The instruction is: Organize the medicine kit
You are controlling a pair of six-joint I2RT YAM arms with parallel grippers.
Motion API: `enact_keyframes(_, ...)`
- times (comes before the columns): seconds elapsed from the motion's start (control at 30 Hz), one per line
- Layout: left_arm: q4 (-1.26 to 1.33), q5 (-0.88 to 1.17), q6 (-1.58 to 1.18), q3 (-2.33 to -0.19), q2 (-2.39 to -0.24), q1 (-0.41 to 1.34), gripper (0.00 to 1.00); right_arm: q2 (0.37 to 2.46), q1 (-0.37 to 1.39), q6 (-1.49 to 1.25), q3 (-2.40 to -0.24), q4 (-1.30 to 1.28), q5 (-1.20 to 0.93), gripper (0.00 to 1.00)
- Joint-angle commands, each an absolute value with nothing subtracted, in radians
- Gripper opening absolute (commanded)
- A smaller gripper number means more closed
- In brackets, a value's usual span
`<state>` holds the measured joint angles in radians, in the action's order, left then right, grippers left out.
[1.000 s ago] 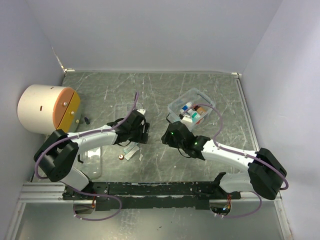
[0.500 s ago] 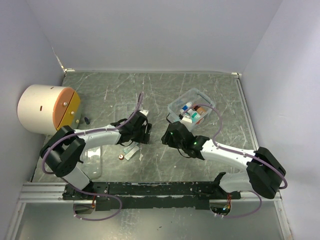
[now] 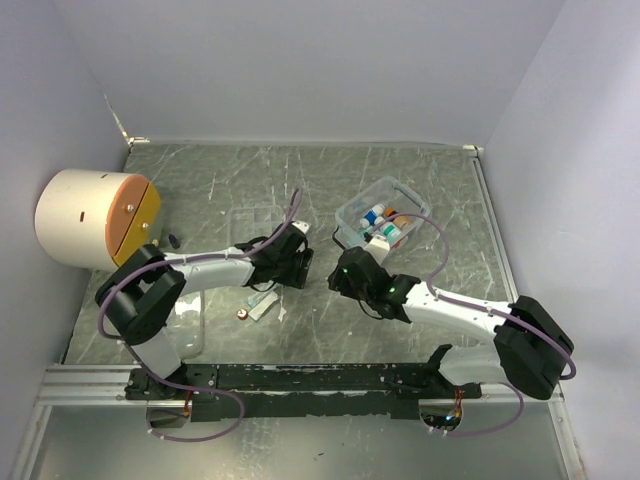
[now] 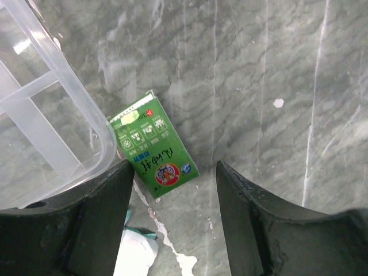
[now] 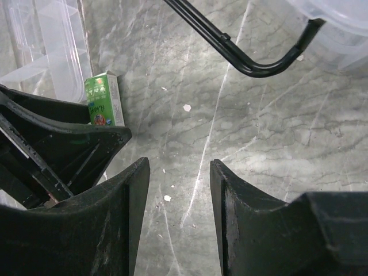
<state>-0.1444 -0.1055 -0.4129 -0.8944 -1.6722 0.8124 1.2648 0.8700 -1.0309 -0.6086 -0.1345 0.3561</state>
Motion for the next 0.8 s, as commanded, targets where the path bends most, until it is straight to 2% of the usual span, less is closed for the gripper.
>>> enact_keyframes(0.0,-0.21,-0.228,-0.499,-0.959,-1.713,0.842,0.72,1.238,0.873,-1.06,-0.592,-0.142,0.42,0.46)
enact_keyframes(0.17,-0.264,-0.341,-0.618,-0.997,-1.755,0.877,0.73,1.238,0.873,-1.069,-0.585,-0.146,0.431,0.46)
enact_keyframes(0.47,-0.271,-0.472,-0.739,-1.016,-1.769,0.93,0.57,1.229,0.873,-1.077,-0.578,-0.155,0.455,0.46)
enact_keyframes(0.67,-0.284,-0.468,-0.752,-1.039,-1.801,0.932,0.65,1.232,0.873,-1.078,-0.571,-0.146,0.453,0.45)
enact_keyframes(0.77,-0.277,-0.478,-0.773,-1.04,-1.8,0.932,0.66,1.234,0.873,-1.077,-0.57,-0.144,0.451,0.45)
